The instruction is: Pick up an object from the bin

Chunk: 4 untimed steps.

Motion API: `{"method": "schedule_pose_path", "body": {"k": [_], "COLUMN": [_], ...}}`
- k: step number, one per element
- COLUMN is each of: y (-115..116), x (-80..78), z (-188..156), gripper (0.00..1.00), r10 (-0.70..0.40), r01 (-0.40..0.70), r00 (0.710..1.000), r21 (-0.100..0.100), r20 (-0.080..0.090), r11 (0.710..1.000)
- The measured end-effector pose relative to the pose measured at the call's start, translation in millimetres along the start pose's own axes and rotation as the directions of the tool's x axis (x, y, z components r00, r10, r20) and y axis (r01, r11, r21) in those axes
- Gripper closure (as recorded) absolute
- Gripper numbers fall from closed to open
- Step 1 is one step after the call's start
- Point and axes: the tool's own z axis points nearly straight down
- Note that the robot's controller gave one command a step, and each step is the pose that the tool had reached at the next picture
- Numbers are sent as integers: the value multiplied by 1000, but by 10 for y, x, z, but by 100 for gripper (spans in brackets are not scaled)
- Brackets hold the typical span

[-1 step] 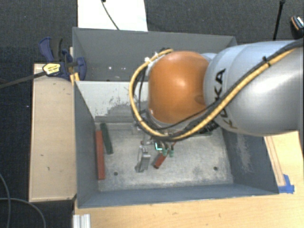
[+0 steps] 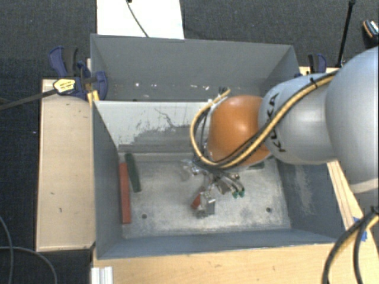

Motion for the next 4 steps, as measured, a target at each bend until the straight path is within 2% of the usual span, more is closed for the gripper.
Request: {"method": "schedule_pose_path", "body": {"k": [1,2,3,4], "y": [-163,-299,-387,-387], "x": [88,-31,-131,-144], "z": [-349,-334,-26,-32], "gripper": [0,0,0,0], "r10": [31,-107,-233,-224], "r01": [-31,107,233,224], "r00": [999,994,972,974], "r21": [0,2,2,2], "r20": [11,13,12,14], "r11": [1000,994,972,975]}}
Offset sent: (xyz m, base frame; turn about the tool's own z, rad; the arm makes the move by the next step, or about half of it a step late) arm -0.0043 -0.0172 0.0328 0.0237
